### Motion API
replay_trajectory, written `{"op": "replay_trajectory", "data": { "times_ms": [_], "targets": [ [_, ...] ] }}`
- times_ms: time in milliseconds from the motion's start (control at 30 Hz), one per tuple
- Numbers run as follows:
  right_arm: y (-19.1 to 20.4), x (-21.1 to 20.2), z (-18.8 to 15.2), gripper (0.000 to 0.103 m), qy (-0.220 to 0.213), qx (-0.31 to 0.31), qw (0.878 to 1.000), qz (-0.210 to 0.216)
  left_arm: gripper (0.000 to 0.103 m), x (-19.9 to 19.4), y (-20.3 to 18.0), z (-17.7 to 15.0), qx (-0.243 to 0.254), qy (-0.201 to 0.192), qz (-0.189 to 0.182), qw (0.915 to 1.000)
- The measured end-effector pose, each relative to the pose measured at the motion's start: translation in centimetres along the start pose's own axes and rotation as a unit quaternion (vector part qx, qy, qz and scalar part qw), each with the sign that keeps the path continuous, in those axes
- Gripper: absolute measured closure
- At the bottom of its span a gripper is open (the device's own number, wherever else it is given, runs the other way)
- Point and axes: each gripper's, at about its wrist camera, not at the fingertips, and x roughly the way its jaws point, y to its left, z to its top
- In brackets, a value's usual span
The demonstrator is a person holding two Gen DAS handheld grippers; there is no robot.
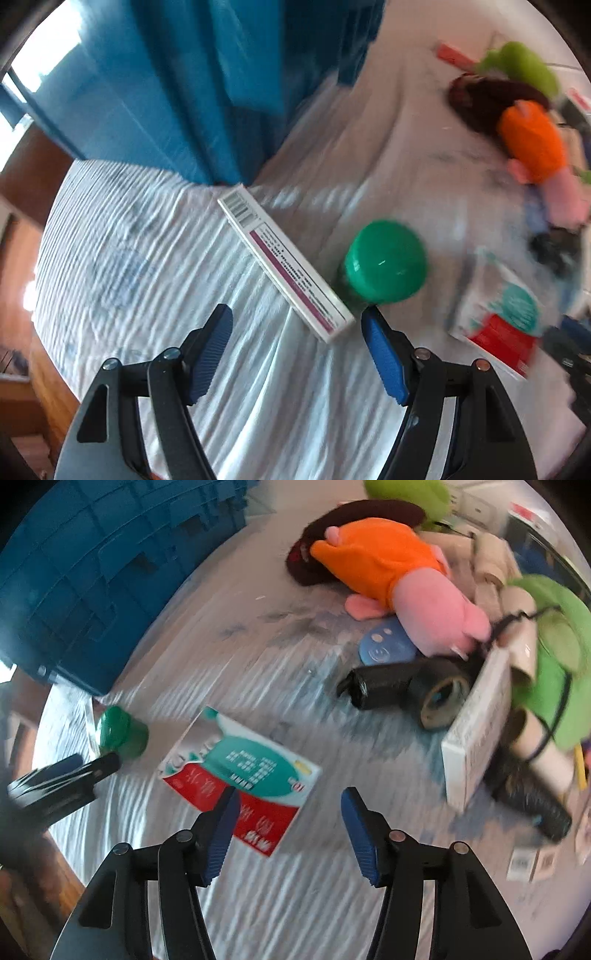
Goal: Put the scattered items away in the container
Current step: 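Grasp the white-pink slim box with the left tool while the right tool grasps the red-teal medicine box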
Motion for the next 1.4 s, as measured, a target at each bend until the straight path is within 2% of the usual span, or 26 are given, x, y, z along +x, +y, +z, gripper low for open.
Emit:
{"op": "replay_trajectory", "data": {
  "times_ms": [67,133,167,233,367,433,467,533,567,600,700,800,967,1033,1067,1100,1167,1300,1400],
  "targets": [
    [0.0,0.6,0.2,0.046,0.001,-0.031,0.999,0.011,0.04,-0.2,0.3,-0.6,-0.034,-0.024,0.005,0.9991],
    [0.8,1.3,0.1,0.043,0.001,-0.069,0.997,0.025,0.041,-0.4,0.5,-1.4,-0.065,-0.032,0.011,0.9973],
    [1.1,1.5,0.1,0.031,0.001,-0.093,0.995,0.031,0.042,-0.5,0.5,-1.9,-0.072,-0.035,0.014,0.9967],
    [1.7,1.9,-0.1,0.016,0.003,-0.133,0.99,0.036,0.042,-1.0,0.2,-3.0,-0.083,-0.036,0.018,0.9958],
    [2.9,2.6,-0.3,0.016,-0.001,-0.189,0.981,0.045,0.042,-2.3,-0.6,-5.6,-0.096,-0.034,0.027,0.9945],
    [3.0,3.1,-0.3,0.014,0.002,-0.197,0.979,0.05,0.042,-2.5,-0.9,-6.1,-0.106,-0.041,0.036,0.9929],
    [2.9,3.3,-0.2,0.014,0.006,-0.193,0.979,0.057,0.04,-2.6,-1.5,-6.4,-0.112,-0.044,0.039,0.9919],
    [2.7,4.1,-0.2,0.011,0.014,-0.18,0.981,0.073,0.019,-2.3,-2.1,-7.0,-0.137,-0.043,0.06,0.9878],
    [2.5,4.2,-0.4,0.011,0.01,-0.178,0.981,0.078,0.0,-1.8,-1.5,-7.1,-0.16,-0.028,0.071,0.9842],
    [2.6,4.1,-0.7,0.011,0.004,-0.18,0.981,0.078,0.0,-2.1,-0.2,-8.0,-0.183,-0.028,0.054,0.9812],
    [2.6,4.1,-1.1,0.01,-0.01,-0.186,0.98,0.073,0.0,-2.2,-0.1,-7.8,-0.177,-0.021,0.057,0.9823],
    [2.3,4.1,-1.0,0.0,-0.013,-0.174,0.98,0.094,0.0,-2.1,0.0,-7.5,-0.179,-0.017,0.056,0.9821],
    [3.0,4.4,-1.3,0.0,-0.027,-0.172,0.982,0.072,0.0,-2.4,-0.5,-8.0,-0.171,-0.054,0.063,0.9818],
    [2.9,4.4,-1.4,0.0,-0.033,-0.174,0.982,0.066,0.006,-2.7,-0.8,-8.0,-0.166,-0.059,0.059,0.9827],
    [2.9,4.3,-1.3,0.009,-0.032,-0.175,0.982,0.062,0.021,-3.0,-1.0,-8.0,-0.157,-0.062,0.056,0.984],
    [2.9,4.1,-1.2,0.016,-0.036,-0.175,0.982,0.065,0.031,-3.4,-1.6,-7.9,-0.141,-0.068,0.059,0.986],
    [2.7,3.5,-1.1,0.016,-0.042,-0.18,0.98,0.074,0.031,-3.8,-2.3,-7.1,-0.121,-0.077,0.071,0.9872],
    [1.7,3.8,-0.8,0.016,-0.034,-0.179,0.981,0.067,0.031,-5.9,-2.0,-5.7,-0.149,-0.116,0.051,0.9807],
    [2.1,3.9,-1.0,0.016,-0.04,-0.16,0.984,0.069,0.031,-4.8,-1.3,-3.6,-0.16,-0.106,0.06,0.9795]
  ]
}}
